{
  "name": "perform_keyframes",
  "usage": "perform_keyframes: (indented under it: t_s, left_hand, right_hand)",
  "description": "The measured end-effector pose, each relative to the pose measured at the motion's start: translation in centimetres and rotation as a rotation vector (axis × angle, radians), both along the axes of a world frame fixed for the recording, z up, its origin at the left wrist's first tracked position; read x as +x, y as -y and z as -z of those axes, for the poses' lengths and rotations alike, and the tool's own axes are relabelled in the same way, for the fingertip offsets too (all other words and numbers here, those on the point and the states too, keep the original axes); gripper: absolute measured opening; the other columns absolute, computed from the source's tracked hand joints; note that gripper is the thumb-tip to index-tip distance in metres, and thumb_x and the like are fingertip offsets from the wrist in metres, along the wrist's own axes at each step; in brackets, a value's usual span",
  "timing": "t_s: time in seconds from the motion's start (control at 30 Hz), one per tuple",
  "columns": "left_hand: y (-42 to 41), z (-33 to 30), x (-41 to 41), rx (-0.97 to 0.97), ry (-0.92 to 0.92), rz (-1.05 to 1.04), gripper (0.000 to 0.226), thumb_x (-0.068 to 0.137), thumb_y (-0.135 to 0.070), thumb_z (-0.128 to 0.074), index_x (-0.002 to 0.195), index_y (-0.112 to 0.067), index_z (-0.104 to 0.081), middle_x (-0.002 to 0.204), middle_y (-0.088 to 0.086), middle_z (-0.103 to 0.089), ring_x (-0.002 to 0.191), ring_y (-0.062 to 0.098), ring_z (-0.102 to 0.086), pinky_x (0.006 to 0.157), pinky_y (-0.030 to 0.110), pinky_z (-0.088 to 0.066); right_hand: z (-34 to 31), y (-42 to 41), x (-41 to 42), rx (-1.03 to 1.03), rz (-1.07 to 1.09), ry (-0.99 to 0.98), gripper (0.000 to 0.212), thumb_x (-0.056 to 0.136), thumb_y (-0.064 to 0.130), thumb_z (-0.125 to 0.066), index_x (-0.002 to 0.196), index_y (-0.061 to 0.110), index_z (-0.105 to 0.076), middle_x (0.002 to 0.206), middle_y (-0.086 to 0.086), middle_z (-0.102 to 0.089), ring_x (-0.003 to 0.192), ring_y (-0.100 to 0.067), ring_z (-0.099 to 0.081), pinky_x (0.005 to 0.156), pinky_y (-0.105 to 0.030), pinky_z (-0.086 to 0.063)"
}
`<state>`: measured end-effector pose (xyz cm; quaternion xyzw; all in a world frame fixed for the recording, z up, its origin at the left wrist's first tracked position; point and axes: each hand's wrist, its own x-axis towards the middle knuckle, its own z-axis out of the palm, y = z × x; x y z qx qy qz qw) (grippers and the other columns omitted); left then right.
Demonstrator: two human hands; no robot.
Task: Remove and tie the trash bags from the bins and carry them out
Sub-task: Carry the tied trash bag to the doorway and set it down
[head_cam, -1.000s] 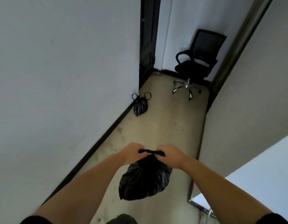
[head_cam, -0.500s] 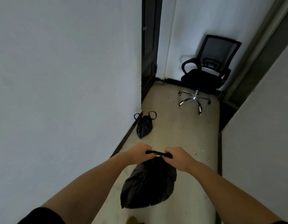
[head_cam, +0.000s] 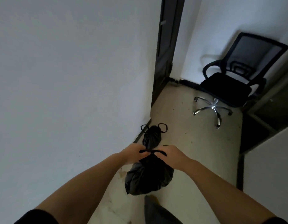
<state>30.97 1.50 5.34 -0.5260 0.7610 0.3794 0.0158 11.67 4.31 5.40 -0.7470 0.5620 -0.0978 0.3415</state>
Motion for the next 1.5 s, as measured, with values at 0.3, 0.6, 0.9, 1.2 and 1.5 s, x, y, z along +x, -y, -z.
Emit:
perform_keyframes:
  t_s: [0.3,0.6,0.9,1.2,1.5]
  left_hand:
    - [11.7,4.0,0.4,0.066,0.119,-0.085,0.028,0.096,-0.031,-0.044,0.116,-0.015,-0.055,0.120,0.010,-0.054,0.113,0.027,-0.051,0.094,0.035,-0.042]
    - [25.4,15.1,3.2,-0.155,0.454,0.185,0.035,0.099,-0.025,-0.033,0.130,-0.017,-0.049,0.129,0.007,-0.053,0.119,0.025,-0.049,0.100,0.036,-0.038]
    - [28.0,22.7,10.6,-0.743,0.802,0.674,0.011,0.064,-0.004,-0.064,0.061,-0.014,-0.062,0.061,0.004,-0.057,0.068,0.027,-0.061,0.099,0.046,-0.048]
    - [28.3,23.8,10.9,-0.862,0.771,0.699,0.010,0.064,-0.011,-0.069,0.060,-0.017,-0.062,0.058,0.002,-0.056,0.064,0.025,-0.060,0.098,0.040,-0.049]
    - [28.5,19.2,8.6,-0.499,0.756,0.567,0.025,0.095,-0.024,-0.043,0.109,-0.013,-0.061,0.109,0.006,-0.061,0.110,0.026,-0.053,0.110,0.039,-0.029]
  right_hand:
    - [3.2,12.9,1.5,0.174,-0.069,0.044,0.026,0.097,0.030,-0.045,0.081,0.014,-0.057,0.067,0.007,-0.053,0.062,-0.004,-0.049,0.057,-0.015,-0.035]
    - [20.2,21.5,5.3,0.328,-0.167,-0.040,0.029,0.099,0.035,-0.041,0.073,0.024,-0.042,0.062,0.011,-0.040,0.056,-0.002,-0.040,0.052,-0.019,-0.030]
    - [36.7,24.4,7.3,0.174,-0.019,0.009,0.041,0.098,0.028,-0.046,0.060,0.019,-0.030,0.054,0.003,-0.029,0.048,-0.009,-0.030,0.048,-0.025,-0.022]
    - [47.7,24.3,7.4,0.572,-0.042,-0.238,0.039,0.099,0.027,-0.042,0.063,0.015,-0.031,0.062,-0.003,-0.036,0.054,-0.014,-0.034,0.051,-0.026,-0.023]
    - [35.7,27.5,6.9,0.547,-0.120,-0.309,0.044,0.099,0.032,-0.042,0.139,0.013,-0.040,0.138,-0.007,-0.049,0.121,-0.025,-0.052,0.092,-0.031,-0.043]
